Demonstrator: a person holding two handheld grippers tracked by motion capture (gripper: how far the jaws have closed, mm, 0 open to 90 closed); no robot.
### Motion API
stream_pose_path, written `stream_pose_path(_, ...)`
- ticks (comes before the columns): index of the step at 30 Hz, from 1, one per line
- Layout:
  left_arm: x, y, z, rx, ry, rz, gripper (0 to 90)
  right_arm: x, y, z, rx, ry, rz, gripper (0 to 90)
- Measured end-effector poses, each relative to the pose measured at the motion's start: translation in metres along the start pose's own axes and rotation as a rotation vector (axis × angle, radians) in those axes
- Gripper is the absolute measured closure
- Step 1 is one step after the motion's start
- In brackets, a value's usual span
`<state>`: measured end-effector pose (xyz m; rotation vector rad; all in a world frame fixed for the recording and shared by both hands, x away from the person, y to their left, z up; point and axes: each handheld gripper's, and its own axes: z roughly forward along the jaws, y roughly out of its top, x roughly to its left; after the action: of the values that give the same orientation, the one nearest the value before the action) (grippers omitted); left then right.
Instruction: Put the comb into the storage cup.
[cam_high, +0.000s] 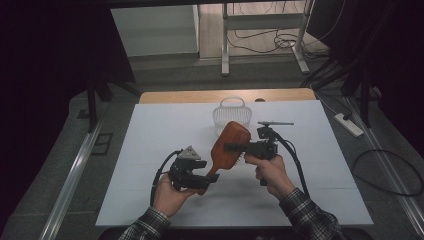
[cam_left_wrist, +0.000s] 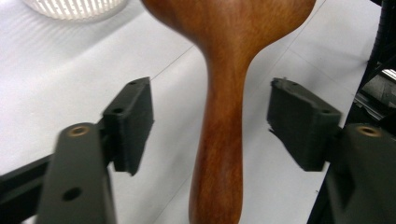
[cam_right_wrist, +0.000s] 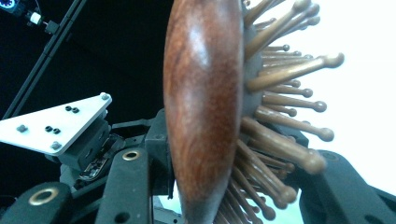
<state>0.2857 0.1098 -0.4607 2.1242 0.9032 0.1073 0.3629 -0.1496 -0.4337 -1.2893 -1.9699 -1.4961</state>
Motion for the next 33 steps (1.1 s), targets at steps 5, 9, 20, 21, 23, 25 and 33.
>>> stream_pose_path(5, 0.005, -0.002, -0.001, 0.013, -0.006, -0.008, 20.1, 0.000, 0.001, -0.002, -0.006, -0.008, -0.006, 52.5)
stream_pose_path(9, 0.007, -0.003, -0.003, 0.014, -0.015, -0.015, 15.5, 0.000, 0.003, -0.004, -0.016, -0.014, -0.013, 52.5)
stream_pose_path(20, 0.011, -0.008, -0.008, 0.015, -0.021, -0.016, 3.1, 0.000, 0.006, -0.008, -0.030, -0.016, -0.023, 52.6)
stream_pose_path(21, 0.012, -0.008, -0.008, 0.015, -0.021, -0.017, 2.3, 0.000, 0.006, -0.008, -0.029, -0.015, -0.024, 52.6)
stream_pose_path(23, 0.013, -0.009, -0.009, 0.013, -0.017, -0.014, 1.4, 0.000, 0.007, -0.008, -0.028, -0.015, -0.023, 52.6)
stream_pose_path(25, 0.013, -0.010, -0.010, 0.011, -0.016, -0.013, 0.8, 0.000, 0.007, -0.009, -0.032, -0.016, -0.024, 52.6)
stream_pose_path(33, 0.017, -0.015, -0.012, -0.013, -0.030, -0.003, 0.0, 0.000, 0.011, -0.014, -0.048, -0.025, -0.034, 52.6)
